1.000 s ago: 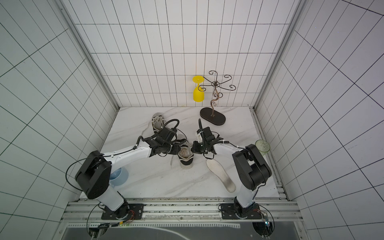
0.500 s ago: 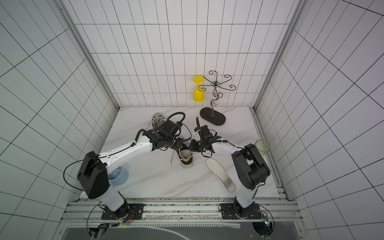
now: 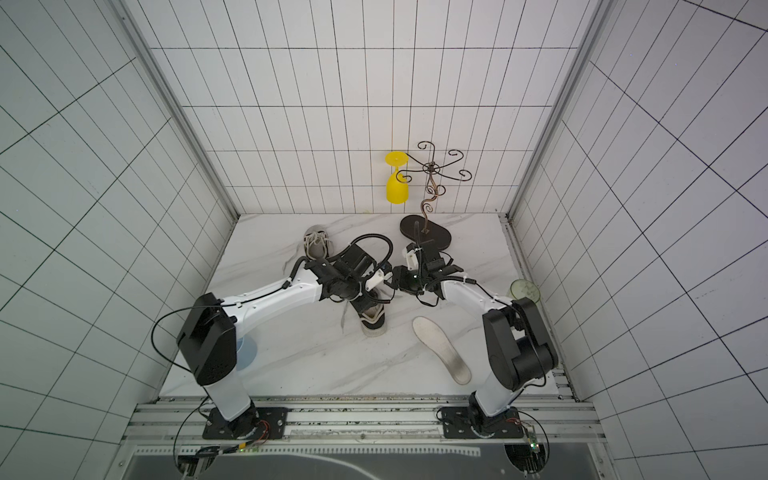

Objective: Insert the insole into the shoe
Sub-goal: Adjust the shoe at the center of the board.

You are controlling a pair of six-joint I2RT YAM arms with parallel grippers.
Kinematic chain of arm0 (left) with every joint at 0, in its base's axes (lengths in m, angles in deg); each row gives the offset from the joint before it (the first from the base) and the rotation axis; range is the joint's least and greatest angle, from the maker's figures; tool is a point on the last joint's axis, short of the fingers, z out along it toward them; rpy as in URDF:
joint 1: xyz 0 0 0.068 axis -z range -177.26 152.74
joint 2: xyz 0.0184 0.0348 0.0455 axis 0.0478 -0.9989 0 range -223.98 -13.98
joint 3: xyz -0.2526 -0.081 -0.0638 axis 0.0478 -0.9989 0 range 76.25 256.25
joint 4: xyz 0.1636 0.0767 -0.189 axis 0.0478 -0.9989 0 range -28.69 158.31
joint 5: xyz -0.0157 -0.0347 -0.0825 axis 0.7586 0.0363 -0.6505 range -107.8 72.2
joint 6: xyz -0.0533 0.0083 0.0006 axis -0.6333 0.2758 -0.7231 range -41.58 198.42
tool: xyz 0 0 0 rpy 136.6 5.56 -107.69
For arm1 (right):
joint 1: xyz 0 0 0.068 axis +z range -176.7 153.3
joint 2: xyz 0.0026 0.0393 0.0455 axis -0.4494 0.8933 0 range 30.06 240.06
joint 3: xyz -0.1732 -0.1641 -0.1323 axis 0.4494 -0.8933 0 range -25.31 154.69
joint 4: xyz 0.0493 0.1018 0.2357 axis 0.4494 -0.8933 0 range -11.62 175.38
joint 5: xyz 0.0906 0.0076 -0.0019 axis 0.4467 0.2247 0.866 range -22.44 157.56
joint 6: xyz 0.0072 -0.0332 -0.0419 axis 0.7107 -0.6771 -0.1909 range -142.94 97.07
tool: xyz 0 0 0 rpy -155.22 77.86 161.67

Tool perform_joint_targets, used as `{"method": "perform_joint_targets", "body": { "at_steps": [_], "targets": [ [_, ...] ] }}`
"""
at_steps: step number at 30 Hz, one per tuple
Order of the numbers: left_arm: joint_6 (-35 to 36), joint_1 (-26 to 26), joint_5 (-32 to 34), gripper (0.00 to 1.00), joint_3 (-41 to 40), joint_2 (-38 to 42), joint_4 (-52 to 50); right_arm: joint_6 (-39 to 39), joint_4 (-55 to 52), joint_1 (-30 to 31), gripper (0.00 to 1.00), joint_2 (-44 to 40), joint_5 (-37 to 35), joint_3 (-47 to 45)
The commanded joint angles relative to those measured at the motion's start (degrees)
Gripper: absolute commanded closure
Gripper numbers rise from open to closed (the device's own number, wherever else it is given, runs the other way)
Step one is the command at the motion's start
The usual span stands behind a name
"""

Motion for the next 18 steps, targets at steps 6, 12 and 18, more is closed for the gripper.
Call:
{"method": "perform_joint_targets", "body": {
  "at_steps": [6, 12, 18],
  "targets": [
    [6.7, 0.1, 7.6, 0.60, 4.4, -4.3, -4.8, 0.2, -6.3, -6.9, 0.45, -5.0, 0.1, -2.6],
    [7.0, 1.3, 12.1, 0.59, 6.1, -7.7, -4.5, 0.4, -6.3, -7.4, 0.45, -5.2, 0.8, -1.7],
    [7.7, 1.6, 16.1, 0.58, 6.6, -11.1, -1.2, 0.5, -6.4, -7.4, 0.45, -5.4, 1.6, -1.6]
  ]
}}
